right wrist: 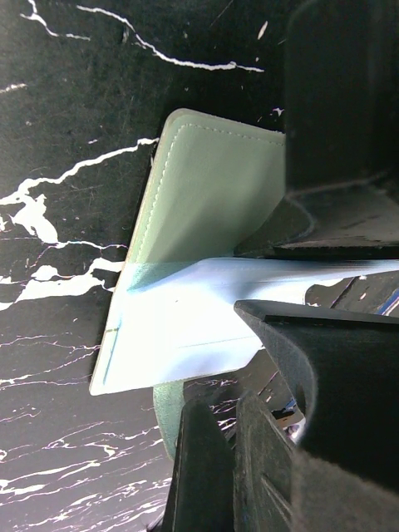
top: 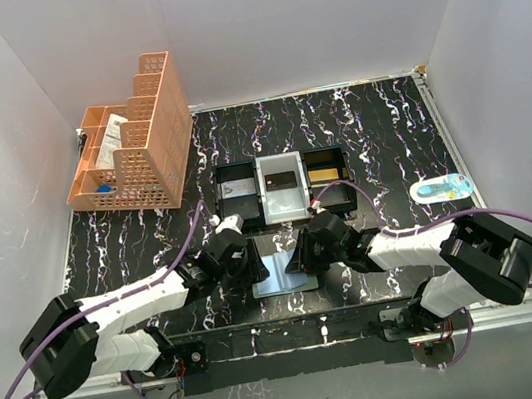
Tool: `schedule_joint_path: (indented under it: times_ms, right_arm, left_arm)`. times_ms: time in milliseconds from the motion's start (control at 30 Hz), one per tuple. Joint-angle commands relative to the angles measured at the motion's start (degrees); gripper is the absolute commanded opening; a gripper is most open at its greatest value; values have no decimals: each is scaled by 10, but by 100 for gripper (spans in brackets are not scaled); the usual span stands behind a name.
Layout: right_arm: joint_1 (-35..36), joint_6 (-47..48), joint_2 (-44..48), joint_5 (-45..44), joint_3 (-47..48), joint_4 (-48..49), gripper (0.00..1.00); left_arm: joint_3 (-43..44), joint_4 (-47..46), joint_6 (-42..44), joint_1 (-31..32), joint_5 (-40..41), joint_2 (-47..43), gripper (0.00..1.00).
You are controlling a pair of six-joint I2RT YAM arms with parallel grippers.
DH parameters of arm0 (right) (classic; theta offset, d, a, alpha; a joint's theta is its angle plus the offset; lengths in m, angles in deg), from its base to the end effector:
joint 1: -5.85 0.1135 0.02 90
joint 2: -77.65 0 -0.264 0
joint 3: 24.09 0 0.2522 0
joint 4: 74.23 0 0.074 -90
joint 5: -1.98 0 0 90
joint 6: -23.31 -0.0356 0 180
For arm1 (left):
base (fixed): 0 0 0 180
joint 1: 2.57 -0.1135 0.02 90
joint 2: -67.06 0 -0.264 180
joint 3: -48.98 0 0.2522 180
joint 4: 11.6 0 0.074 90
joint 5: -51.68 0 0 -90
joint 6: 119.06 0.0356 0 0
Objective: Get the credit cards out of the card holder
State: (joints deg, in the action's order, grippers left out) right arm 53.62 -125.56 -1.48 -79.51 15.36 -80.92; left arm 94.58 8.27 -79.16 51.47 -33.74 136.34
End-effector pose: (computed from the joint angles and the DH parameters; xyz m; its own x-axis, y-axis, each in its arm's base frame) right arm 0.1572 0.1810 0.1327 -0.9371 0.2272 -0.2650 0.0024 0.7633 0.6460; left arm 0.1414 -0.1901 0.1837 -0.8524 -0.1273 -0.5071 0.1854 0.8334 -0.5207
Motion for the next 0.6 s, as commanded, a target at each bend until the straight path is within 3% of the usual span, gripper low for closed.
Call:
schedule_joint_path:
  times_ms: [0,300,567]
  right_arm:
    - [0,7,-3,-12,-5,0,23]
    - [0,6,-4,-8,-8,5,23]
    - [0,-3,-22,2,-11,29,21]
  left_arm:
    - [-11,-14,-8,3,-7,29,45]
    - [-18,-26,-17,4,-7,64,42]
    - [-46,-157,-30,4,-84,68,33]
